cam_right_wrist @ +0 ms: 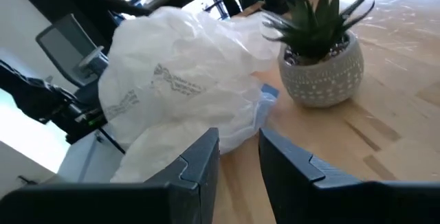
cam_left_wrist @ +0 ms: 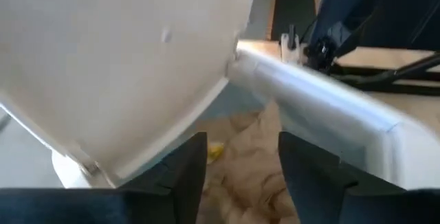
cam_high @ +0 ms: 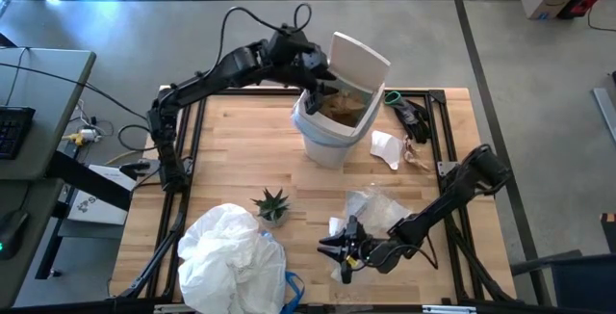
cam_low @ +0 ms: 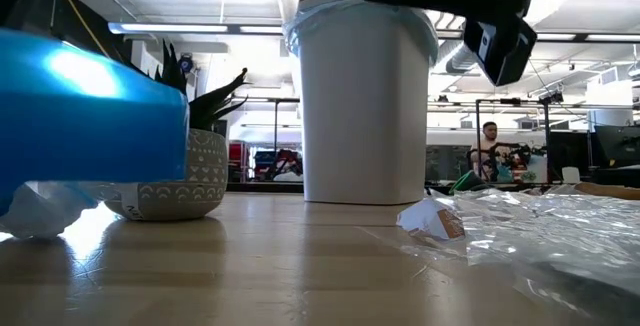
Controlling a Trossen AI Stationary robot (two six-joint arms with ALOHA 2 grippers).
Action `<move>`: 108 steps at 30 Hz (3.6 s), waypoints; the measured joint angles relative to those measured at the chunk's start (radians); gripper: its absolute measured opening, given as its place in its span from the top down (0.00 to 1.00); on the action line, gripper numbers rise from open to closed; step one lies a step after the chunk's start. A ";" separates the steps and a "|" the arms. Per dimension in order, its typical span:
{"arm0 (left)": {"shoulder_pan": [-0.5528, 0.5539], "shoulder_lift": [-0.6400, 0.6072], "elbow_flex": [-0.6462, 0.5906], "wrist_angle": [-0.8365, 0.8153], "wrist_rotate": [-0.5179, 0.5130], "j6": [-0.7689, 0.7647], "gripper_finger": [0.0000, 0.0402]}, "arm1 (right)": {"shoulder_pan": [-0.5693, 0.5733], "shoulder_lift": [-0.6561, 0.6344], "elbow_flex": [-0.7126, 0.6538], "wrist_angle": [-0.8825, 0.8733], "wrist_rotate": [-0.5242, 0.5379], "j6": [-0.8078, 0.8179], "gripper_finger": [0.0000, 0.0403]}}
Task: Place trash/remove bag and relplace
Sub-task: Adjust the trash bin, then put the transparent plastic into the trash bin
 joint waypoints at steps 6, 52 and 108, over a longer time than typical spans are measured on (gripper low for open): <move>0.005 -0.049 0.002 -0.045 -0.042 0.014 0.57 | 0.004 0.000 0.000 0.013 0.001 -0.017 0.78; -0.285 -0.481 -0.315 -0.512 -0.030 -0.149 0.58 | 0.011 -0.013 0.402 -1.005 -0.360 0.255 0.78; -0.770 -0.568 -1.157 0.704 -0.228 -0.355 0.58 | 0.054 0.301 0.624 -1.554 -0.512 0.572 0.87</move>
